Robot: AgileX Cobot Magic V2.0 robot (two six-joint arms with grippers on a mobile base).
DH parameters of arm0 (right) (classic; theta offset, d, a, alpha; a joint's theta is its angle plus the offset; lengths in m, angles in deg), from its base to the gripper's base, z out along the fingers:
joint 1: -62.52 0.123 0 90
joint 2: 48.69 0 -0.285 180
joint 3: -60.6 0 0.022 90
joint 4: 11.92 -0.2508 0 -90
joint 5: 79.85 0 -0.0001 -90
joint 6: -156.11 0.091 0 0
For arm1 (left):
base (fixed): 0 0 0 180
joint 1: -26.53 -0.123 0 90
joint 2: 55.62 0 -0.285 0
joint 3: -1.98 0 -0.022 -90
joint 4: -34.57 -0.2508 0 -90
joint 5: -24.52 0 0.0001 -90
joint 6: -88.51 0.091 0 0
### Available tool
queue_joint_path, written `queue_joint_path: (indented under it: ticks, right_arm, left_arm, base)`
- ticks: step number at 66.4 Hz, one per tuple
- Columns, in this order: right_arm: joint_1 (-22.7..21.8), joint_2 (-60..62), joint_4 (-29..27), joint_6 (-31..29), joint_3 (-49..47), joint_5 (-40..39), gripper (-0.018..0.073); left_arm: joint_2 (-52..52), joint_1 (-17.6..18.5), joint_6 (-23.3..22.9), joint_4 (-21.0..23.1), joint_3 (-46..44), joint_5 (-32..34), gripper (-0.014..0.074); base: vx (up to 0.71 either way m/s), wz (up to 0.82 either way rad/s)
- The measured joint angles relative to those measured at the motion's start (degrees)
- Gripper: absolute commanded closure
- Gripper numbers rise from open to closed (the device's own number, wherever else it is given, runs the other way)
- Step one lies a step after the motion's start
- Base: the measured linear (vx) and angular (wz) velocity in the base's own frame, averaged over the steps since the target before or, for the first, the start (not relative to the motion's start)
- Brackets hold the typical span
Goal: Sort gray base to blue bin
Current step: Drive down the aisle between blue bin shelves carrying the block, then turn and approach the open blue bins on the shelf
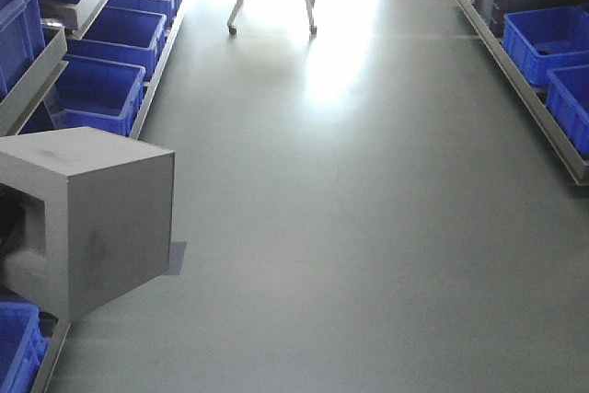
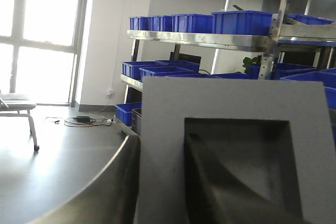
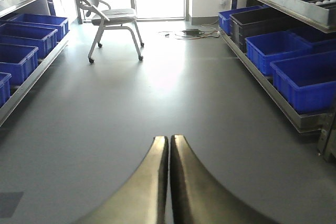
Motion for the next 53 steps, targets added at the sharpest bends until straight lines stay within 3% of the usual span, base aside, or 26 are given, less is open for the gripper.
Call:
queue_joint_path:
  ticks: [33, 53]
  right_arm:
    - [0.0, 0.0, 0.0, 0.0, 0.0, 0.0, 0.0564]
    - [0.0, 0.0, 0.0, 0.0, 0.0, 0.0, 0.0564]
  left_arm:
    - [0.0, 0.0, 0.0, 0.0, 0.0, 0.0, 0.0594]
    - [0.06, 0.0, 0.0, 0.0, 0.0, -0.13, 0.0594]
  base:
    - [0.34, 0.13]
    - [0.22, 0.54]
